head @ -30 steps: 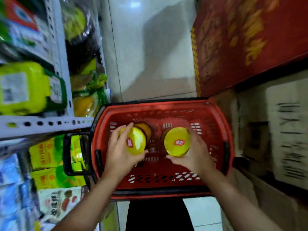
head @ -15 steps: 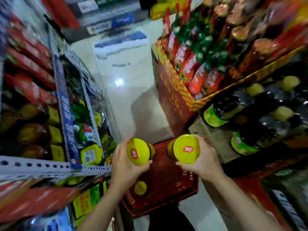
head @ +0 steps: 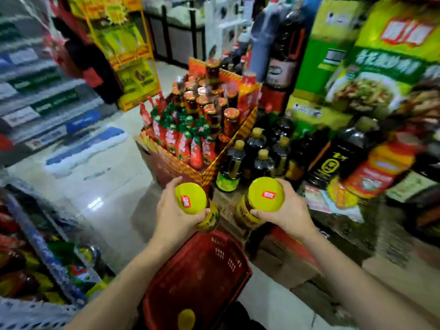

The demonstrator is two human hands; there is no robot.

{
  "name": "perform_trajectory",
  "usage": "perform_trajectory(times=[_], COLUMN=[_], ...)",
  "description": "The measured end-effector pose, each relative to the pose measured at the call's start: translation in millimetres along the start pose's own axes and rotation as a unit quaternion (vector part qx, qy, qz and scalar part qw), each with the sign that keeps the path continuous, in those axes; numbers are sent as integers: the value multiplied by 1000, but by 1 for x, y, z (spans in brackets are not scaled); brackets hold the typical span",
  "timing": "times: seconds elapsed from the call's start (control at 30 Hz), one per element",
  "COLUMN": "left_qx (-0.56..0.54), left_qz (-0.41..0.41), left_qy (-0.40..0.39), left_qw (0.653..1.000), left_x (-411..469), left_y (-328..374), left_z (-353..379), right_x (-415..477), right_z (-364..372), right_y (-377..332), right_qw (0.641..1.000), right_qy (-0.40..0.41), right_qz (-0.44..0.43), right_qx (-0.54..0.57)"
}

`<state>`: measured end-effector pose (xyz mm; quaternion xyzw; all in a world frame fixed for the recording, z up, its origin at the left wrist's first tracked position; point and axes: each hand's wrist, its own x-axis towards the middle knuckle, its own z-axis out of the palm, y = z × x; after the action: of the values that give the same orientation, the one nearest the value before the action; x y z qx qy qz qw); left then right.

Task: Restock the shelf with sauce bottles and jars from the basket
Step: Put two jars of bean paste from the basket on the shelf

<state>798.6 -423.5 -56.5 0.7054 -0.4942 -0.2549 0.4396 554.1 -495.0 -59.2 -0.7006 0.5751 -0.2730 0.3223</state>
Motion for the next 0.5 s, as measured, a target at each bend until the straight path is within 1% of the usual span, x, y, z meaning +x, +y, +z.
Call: perform_trajectory(times=[0.1,0.2,0.33,0.5], left_qx=[-12,20,42,11], left_qz=[49,111,194,261], left_qy=[-55,-125,-226,-308], left_qw=[997,986,954,915], left_x=[-3,-6,-23,-76], left_y=[27,54,103,174], left_z=[15,38,89,154], right_x=[-33,-69,-135,-227], right_z=[-34,-71,-131,-197], right_y=[9,19,40,72], right_qw=[996,989,972,950], right_qy=[86,142,214,272], right_qz=[22,43,99,152], right_qx=[11,6,-9,-30])
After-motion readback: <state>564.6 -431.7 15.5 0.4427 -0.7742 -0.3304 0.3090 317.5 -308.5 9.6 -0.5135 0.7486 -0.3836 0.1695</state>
